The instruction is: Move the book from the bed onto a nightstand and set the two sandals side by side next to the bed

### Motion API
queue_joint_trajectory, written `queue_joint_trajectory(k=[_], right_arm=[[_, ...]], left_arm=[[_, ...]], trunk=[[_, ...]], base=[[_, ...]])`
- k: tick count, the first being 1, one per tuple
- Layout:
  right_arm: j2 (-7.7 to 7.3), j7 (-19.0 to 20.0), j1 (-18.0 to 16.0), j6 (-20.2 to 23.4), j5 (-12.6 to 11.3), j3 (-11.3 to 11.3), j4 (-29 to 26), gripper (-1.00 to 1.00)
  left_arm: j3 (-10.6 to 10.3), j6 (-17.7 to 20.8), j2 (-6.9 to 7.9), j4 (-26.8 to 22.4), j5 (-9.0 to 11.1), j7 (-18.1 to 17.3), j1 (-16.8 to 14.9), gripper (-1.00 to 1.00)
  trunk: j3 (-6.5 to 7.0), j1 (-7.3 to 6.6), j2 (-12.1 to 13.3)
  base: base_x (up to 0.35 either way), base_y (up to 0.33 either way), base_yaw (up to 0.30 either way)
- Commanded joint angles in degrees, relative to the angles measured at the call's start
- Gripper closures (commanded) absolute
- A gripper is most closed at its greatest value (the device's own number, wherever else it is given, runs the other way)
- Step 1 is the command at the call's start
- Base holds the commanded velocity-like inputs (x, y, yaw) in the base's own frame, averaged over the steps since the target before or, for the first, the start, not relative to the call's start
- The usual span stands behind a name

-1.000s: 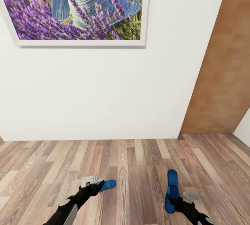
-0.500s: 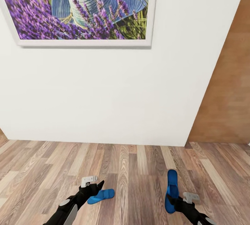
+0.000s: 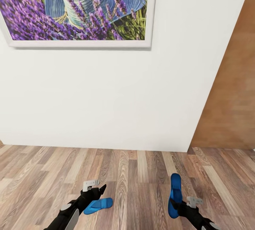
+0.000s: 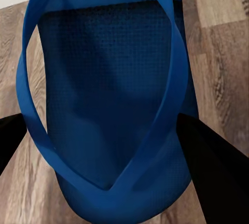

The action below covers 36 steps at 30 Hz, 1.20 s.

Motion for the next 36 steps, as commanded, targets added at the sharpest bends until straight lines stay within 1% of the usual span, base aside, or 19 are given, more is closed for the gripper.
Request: queue_joint_trajectory(k=[1, 12, 28, 36], right_arm=[[0.0, 0.4, 0.0, -0.1, 0.0, -0.4, 0.1, 1.0], [0.0, 0.4, 0.0, -0.1, 0.0, -0.4, 0.1, 1.0], [0.0, 0.4, 0.0, -0.1, 0.0, -0.4, 0.1, 1.0], [0.0, 0.4, 0.0, -0.1, 0.0, -0.4, 0.1, 1.0]], left_arm=[[0.0, 0.2, 0.0, 0.0, 0.6, -0.2, 0.0, -1.0], [0.1, 0.2, 0.0, 0.0, 0.6, -0.2, 0.0, -1.0], [0.1, 0.2, 0.0, 0.0, 0.6, -0.2, 0.0, -1.0], [0.1, 0.1, 0.0, 0.0, 0.6, -0.2, 0.0, -1.0]], trunk=[[-0.05, 0.0, 0.0], [-0.05, 0.0, 0.0], [-0.05, 0.0, 0.0], [-0.05, 0.0, 0.0]], base=[[0.104, -0.118, 0.0], [0.181, -0.18, 0.0], [0.3, -0.007, 0.0], [0.043, 0.0, 0.0]])
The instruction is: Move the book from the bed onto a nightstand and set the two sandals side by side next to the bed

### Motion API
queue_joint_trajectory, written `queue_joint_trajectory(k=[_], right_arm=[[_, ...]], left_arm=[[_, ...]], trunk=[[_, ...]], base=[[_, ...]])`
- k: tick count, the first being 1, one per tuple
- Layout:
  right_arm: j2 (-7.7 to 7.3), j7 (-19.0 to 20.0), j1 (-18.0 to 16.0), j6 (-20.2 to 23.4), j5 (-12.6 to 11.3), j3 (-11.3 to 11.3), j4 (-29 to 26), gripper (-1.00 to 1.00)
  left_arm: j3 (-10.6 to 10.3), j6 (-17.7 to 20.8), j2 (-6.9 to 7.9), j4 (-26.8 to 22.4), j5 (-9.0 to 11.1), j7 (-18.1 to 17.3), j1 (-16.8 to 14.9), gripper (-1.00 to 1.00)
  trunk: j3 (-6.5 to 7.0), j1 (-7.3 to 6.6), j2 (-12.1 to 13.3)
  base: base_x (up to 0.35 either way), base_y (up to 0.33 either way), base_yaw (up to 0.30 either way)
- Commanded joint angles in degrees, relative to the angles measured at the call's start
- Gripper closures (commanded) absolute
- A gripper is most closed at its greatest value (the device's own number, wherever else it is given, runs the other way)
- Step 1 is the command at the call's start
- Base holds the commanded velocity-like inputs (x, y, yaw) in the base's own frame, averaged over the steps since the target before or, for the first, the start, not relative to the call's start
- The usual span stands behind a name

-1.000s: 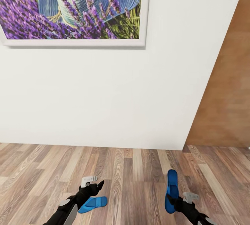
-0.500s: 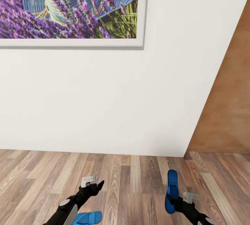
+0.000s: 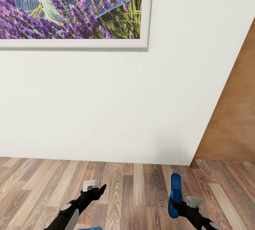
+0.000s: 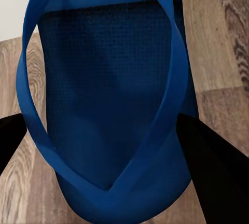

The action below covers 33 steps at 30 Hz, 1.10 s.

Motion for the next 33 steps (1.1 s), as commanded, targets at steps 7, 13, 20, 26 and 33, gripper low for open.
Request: queue_joint_trajectory(k=[7, 13, 20, 26, 33], right_arm=[[0.02, 0.3, 0.0, -0.1, 0.0, -0.3, 0.1, 1.0], [0.05, 0.3, 0.0, -0.1, 0.0, -0.3, 0.1, 1.0], [0.0, 0.4, 0.0, -0.1, 0.1, -0.3, 0.2, 1.0], [0.0, 0.6, 0.0, 0.0, 0.2, -0.3, 0.0, 1.0], [0.03, 0.6, -0.2, 3.8, -0.4, -0.2, -1.0, 1.0]], left_arm=[[0.0, 0.1, 0.1, 0.0, 0.5, -0.2, 0.0, -1.0], [0.0, 0.5, 0.24, -0.2, -0.7, 0.5, -0.2, -1.0], [-0.1, 10.2, -0.25, -0.7, -20.8, 9.6, -2.8, -1.0], [-0.3, 20.2, -2.61, -0.5, -45.3, 13.9, -6.5, -1.0], [-0.5, 23.2, -2.72, 0.0, -55.1, 5.6, -6.8, -1.0]], trunk=[[-0.05, -0.01, 0.0], [-0.05, -0.01, 0.0], [-0.05, -0.01, 0.0], [-0.05, -0.01, 0.0], [-0.05, -0.01, 0.0]], base=[[0.0, 0.0, 0.0], [0.0, 0.0, 0.0], [0.0, 0.0, 0.0], [0.0, 0.0, 0.0], [0.0, 0.0, 0.0]])
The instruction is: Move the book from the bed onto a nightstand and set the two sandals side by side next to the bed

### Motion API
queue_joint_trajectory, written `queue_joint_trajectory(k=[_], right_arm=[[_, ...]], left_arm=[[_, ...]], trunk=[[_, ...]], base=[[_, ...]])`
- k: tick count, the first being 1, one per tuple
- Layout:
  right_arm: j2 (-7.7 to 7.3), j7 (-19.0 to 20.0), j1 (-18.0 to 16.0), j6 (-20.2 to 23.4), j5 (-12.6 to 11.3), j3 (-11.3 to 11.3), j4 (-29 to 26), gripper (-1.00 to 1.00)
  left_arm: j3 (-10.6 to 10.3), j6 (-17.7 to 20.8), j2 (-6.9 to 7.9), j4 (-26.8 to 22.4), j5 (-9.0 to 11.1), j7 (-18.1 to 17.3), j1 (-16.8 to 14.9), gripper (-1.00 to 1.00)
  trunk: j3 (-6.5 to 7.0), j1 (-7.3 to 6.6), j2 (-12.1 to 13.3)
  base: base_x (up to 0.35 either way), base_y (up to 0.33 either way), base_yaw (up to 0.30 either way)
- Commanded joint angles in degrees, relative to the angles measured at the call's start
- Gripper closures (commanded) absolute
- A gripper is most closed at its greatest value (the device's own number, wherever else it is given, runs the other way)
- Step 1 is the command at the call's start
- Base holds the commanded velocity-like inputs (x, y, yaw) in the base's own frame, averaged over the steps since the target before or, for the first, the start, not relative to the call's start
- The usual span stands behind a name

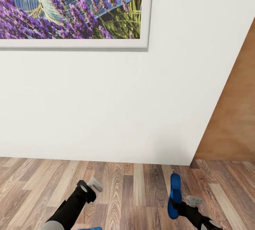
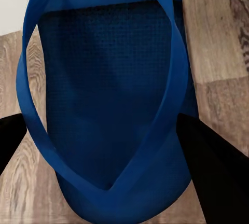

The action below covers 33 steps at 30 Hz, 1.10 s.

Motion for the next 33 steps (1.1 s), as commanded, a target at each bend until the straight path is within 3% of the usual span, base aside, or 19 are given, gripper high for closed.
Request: queue_joint_trajectory(k=[1, 3, 6, 10, 13, 14, 16, 19, 22, 28, 33], right_arm=[[0.02, 0.4, -0.1, 1.2, -0.1, -0.4, -0.1, 1.0], [0.16, 1.3, -0.3, 8.2, -0.2, -0.4, -2.1, 1.0], [0.66, 6.0, -0.4, 18.6, -0.3, -0.4, -7.6, 1.0], [0.94, 12.9, -0.4, 26.6, -1.0, -0.4, -15.3, 1.0], [0.95, 21.7, -0.5, 35.7, -5.2, -0.4, -20.9, 1.0], [0.94, 23.0, -0.5, 37.2, -6.2, -0.4, -21.4, 1.0], [0.93, 27.8, -0.4, 41.2, -10.3, -0.4, -22.8, 1.0], [0.93, 31.8, -0.4, 43.3, -14.4, -0.4, -23.8, 1.0], [0.89, 33.4, -0.5, 44.1, -16.1, -0.4, -24.4, 1.0], [0.85, 34.0, -0.5, 44.5, -16.9, -0.5, -24.7, 1.0], [0.89, 34.1, -0.4, 44.5, -16.9, -0.4, -24.8, 1.0]], left_arm=[[-0.1, 0.3, 0.05, -0.1, -0.9, -1.9, 0.0, -1.0], [-0.3, 0.4, 0.46, -0.1, -2.2, -7.6, -0.1, -1.0], [-0.4, 0.5, 1.3, -0.3, -7.4, -14.3, -0.1, -1.0], [-0.5, 0.5, 1.43, -0.9, -13.3, -18.8, -0.1, -1.0], [-0.5, 0.7, 1.42, -2.3, -14.9, -20.0, -0.1, -1.0], [-0.5, 0.7, 1.44, -2.5, -15.0, -20.1, -0.1, -1.0], [-0.5, 0.8, 1.45, -2.9, -15.3, -20.3, -0.1, -1.0], [-0.5, 1.2, 1.33, -3.3, -15.5, -20.4, -0.1, -1.0], [-0.5, 3.0, 1.23, -3.5, -15.5, -20.4, -0.1, -1.0], [-0.5, 6.2, 1.11, -4.0, -15.5, -20.3, -0.1, -1.0], [-0.7, 6.7, 0.15, -4.1, -15.5, -20.2, -0.1, -1.0]], trunk=[[-0.05, -0.01, 0.0], [-0.05, -0.01, 0.0], [-0.05, -0.01, 0.0], [-0.05, -0.01, 0.0], [-0.05, -0.01, 0.0], [-0.05, -0.01, 0.0], [-0.05, -0.01, 0.0], [-0.05, -0.01, 0.0], [-0.05, -0.01, 0.0], [-0.05, -0.01, 0.0], [-0.95, 1.09, -2.0]], base=[[0.0, 0.0, 0.0], [0.0, 0.0, 0.0], [0.0, 0.0, 0.0], [0.0, 0.0, 0.0], [0.0, 0.0, 0.0], [0.0, 0.0, 0.0], [0.0, 0.0, 0.0], [0.0, 0.0, 0.0], [0.0, 0.0, 0.0], [0.0, 0.0, 0.0], [0.0, 0.0, 0.0]])
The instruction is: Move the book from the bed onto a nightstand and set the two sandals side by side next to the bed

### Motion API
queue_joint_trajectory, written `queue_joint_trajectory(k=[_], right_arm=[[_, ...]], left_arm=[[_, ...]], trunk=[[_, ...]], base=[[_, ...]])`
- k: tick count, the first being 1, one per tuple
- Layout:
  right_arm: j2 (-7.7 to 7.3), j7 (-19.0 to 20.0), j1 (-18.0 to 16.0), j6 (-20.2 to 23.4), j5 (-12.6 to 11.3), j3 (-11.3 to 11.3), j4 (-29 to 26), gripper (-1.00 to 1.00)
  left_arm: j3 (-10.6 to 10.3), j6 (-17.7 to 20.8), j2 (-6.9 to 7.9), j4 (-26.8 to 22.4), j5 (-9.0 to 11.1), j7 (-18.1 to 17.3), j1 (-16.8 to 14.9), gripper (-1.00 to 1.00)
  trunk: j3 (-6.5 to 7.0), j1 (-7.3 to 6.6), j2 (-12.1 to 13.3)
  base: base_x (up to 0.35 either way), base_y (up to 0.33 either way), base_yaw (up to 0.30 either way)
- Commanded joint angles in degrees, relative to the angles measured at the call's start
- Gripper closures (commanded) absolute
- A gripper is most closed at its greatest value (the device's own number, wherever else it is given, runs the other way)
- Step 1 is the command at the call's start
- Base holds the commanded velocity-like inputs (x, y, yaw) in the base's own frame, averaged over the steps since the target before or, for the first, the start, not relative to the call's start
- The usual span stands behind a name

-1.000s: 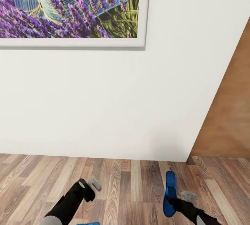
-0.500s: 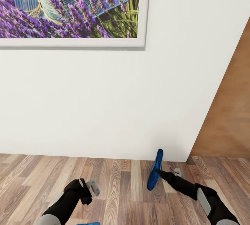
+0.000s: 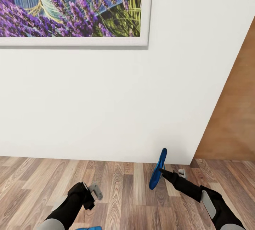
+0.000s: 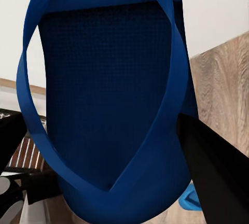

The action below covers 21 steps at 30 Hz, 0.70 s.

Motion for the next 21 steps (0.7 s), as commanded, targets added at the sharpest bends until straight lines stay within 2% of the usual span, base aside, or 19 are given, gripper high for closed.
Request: queue_joint_trajectory(k=[1, 21], right_arm=[[-0.01, 0.1, 0.0, 0.4, -0.3, -0.1, 0.0, 1.0], [0.03, 1.8, -0.1, 0.2, -0.3, 0.0, 0.1, 1.0]], left_arm=[[-0.1, 0.2, -0.22, -0.1, -0.5, -0.4, 0.0, -1.0], [0.0, 0.2, -0.36, -0.1, -0.6, -0.3, 0.0, -1.0]], trunk=[[-0.24, 0.22, -0.4], [-3.83, 4.61, -8.5]], base=[[0.0, 0.0, 0.0], [0.0, 0.0, 0.0]])
